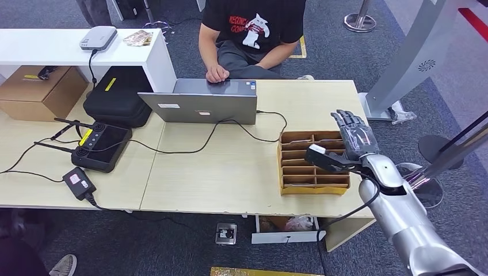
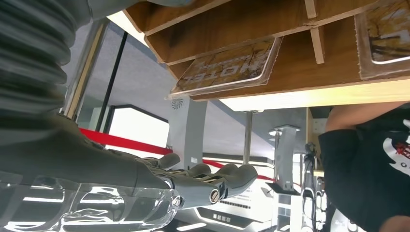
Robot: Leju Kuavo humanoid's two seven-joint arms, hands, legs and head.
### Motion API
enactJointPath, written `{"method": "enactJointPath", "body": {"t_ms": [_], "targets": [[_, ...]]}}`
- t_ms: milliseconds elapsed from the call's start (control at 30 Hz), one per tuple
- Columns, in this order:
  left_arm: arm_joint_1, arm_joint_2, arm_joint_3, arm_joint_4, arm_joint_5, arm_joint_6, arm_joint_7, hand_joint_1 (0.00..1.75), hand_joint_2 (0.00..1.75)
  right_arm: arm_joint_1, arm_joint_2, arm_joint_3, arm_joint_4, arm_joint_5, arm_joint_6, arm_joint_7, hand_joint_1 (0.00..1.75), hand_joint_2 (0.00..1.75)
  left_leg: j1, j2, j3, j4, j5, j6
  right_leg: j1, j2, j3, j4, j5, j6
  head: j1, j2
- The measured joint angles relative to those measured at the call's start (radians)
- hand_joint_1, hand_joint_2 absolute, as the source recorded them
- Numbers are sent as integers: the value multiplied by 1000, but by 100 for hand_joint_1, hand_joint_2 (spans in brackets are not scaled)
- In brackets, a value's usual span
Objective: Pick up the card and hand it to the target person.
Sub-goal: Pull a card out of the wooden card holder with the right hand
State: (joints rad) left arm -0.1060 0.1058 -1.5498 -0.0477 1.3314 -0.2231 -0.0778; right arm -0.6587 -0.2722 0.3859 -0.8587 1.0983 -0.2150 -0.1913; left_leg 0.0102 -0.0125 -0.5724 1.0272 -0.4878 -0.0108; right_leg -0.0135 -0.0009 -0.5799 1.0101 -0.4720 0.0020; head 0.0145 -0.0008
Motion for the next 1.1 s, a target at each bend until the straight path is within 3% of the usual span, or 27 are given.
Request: {"method": "enactJointPath", "body": {"t_ms": [233,433,567,667,700,767,833,900,1100], "targets": [[0,1,0,0,8,0,0,0,175,-18,13,7,38,0,-8,-7,16,175,0,0,0,0,0,0,0,0,0,0,0,0,0,0],[1,1,0,0,12,-1,-3,0,175,-22,14,17,51,0,-12,-9,35,175,0,0,0,0,0,0,0,0,0,0,0,0,0,0],[1,1,0,0,13,-1,-3,0,175,-22,14,19,54,0,-11,-9,66,175,0,0,0,0,0,0,0,0,0,0,0,0,0,0],[1,1,0,0,13,-1,-3,0,175,-22,14,24,57,-1,-11,-9,117,175,0,0,0,0,0,0,0,0,0,0,0,0,0,0],[1,1,0,0,13,-1,-3,0,175,-22,14,26,57,-1,-12,-9,125,175,0,0,0,0,0,0,0,0,0,0,0,0,0,0],[1,1,0,0,13,-1,-3,0,175,-24,15,28,58,-1,-13,-10,113,175,0,0,0,0,0,0,0,0,0,0,0,0,0,0],[1,1,0,0,13,-1,-3,0,175,-28,15,29,58,-2,-14,-10,85,175,0,0,0,0,0,0,0,0,0,0,0,0,0,0],[1,1,0,0,13,-1,-3,0,175,-30,15,31,58,-2,-14,-11,67,175,0,0,0,0,0,0,0,0,0,0,0,0,0,0],[1,1,0,0,16,-1,-3,0,175,-31,16,33,58,-2,-14,-10,63,175,0,0,0,0,0,0,0,0,0,0,0,0,0,0]]}}
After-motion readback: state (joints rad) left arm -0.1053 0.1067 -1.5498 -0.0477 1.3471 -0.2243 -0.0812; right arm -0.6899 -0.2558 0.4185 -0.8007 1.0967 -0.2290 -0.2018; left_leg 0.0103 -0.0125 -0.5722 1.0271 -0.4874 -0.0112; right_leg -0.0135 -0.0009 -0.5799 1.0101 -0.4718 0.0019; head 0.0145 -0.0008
